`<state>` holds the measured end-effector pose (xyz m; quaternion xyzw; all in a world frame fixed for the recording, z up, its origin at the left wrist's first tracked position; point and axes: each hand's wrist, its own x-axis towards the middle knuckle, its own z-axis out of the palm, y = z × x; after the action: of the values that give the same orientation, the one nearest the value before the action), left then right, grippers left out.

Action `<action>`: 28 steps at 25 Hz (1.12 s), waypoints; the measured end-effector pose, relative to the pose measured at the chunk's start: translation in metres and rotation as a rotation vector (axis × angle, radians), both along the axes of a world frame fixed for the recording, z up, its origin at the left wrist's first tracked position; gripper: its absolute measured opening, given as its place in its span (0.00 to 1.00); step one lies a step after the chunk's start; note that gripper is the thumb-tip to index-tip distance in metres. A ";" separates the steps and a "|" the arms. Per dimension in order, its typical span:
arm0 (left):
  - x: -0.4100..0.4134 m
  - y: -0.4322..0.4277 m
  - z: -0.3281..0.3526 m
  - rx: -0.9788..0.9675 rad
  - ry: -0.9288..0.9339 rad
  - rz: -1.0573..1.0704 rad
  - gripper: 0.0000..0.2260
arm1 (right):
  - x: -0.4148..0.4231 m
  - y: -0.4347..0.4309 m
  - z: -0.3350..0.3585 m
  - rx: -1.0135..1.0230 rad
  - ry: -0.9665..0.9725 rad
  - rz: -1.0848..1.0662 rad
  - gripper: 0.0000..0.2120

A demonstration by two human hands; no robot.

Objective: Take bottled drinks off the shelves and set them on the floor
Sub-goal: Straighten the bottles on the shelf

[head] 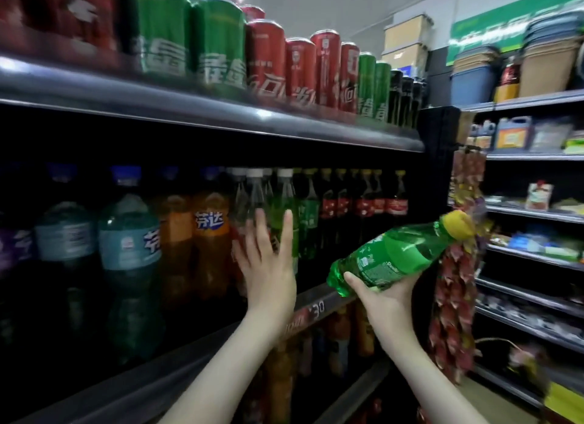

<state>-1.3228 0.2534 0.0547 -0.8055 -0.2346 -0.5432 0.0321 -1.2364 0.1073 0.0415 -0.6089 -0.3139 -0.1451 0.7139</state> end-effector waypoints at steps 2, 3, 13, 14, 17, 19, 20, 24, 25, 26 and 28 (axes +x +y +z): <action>0.035 0.017 0.007 0.039 0.038 0.137 0.48 | 0.043 0.022 0.006 -0.044 -0.029 0.075 0.43; 0.047 0.022 0.008 0.033 0.043 0.191 0.47 | 0.061 0.032 0.012 -0.077 -0.034 0.114 0.41; 0.091 0.035 0.005 0.171 0.115 0.503 0.41 | 0.162 0.106 0.042 -0.485 -0.119 0.490 0.45; 0.092 0.034 0.005 0.159 0.122 0.520 0.43 | 0.164 0.108 0.044 -0.516 -0.146 0.528 0.44; 0.097 0.030 0.005 0.152 0.141 0.572 0.45 | 0.171 0.113 0.043 -0.511 -0.189 0.641 0.43; 0.097 0.029 0.005 0.141 0.160 0.588 0.45 | 0.180 0.112 0.039 -0.502 -0.206 0.715 0.43; 0.098 0.026 0.004 0.128 0.177 0.595 0.45 | 0.185 0.111 0.037 -0.510 -0.213 0.755 0.43; 0.101 0.014 0.001 -0.009 0.161 0.524 0.43 | 0.197 0.107 0.034 -0.506 -0.229 0.843 0.42; 0.105 0.008 0.001 -0.084 0.130 0.492 0.42 | 0.196 0.106 0.032 -0.484 -0.231 0.843 0.43; 0.109 0.002 0.000 -0.161 0.105 0.464 0.42 | 0.193 0.105 0.029 -0.457 -0.231 0.826 0.46; 0.116 -0.007 -0.001 -0.229 0.061 0.443 0.41 | 0.186 0.103 0.023 -0.439 -0.233 0.768 0.51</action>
<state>-1.2070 0.2461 0.0537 -0.7487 -0.4645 -0.4683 0.0662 -1.0504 0.2106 0.0642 -0.5649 -0.6184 0.1327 0.5300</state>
